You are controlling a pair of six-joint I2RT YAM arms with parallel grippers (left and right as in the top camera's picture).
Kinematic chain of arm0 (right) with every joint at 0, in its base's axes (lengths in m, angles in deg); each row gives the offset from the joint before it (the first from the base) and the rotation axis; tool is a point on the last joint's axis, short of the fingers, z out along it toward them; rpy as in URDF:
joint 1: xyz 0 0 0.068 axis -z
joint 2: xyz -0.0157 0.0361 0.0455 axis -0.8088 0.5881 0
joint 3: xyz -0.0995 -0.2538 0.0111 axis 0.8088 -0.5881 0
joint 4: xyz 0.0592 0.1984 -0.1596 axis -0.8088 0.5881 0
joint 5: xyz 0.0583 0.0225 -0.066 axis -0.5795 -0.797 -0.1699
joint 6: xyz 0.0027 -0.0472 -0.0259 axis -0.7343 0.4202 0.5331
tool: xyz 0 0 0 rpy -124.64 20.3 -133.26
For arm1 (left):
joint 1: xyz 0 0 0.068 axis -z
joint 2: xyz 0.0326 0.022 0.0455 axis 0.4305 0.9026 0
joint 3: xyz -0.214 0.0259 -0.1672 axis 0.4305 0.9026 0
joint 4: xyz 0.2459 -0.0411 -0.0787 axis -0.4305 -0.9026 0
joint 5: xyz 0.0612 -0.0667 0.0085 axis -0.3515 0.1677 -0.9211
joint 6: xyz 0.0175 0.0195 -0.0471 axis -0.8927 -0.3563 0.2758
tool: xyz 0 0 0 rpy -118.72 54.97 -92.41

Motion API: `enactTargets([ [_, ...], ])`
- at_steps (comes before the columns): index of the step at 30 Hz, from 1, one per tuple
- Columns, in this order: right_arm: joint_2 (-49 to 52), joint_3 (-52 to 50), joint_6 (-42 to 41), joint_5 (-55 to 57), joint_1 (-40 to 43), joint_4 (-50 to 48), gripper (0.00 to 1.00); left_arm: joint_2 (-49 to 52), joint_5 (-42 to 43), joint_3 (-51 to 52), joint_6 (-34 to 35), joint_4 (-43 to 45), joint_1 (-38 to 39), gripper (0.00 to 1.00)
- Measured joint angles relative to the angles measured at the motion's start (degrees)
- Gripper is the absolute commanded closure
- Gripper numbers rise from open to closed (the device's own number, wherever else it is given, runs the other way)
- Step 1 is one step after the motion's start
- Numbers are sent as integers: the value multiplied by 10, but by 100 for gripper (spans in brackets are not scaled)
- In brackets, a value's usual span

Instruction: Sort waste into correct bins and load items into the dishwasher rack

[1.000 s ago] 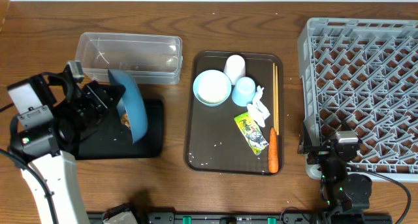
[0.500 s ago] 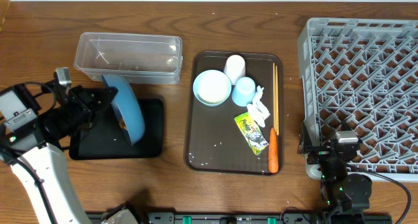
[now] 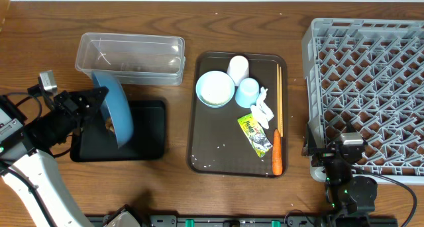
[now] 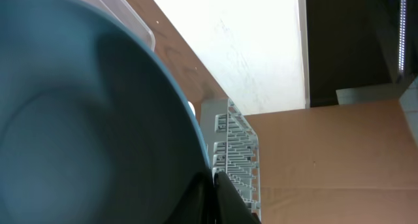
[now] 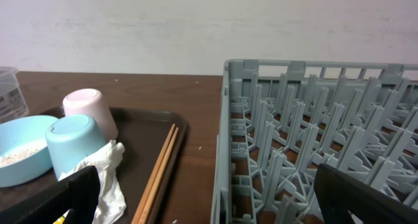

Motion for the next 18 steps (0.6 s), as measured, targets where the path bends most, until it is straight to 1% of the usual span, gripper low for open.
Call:
enactTargets([
  [11,0,0,0,0,0,0,1,63,6,4,-36,-57,-2,94],
  [18,0,0,0,0,0,0,1,70,6,7,-55,-61,-2,94],
])
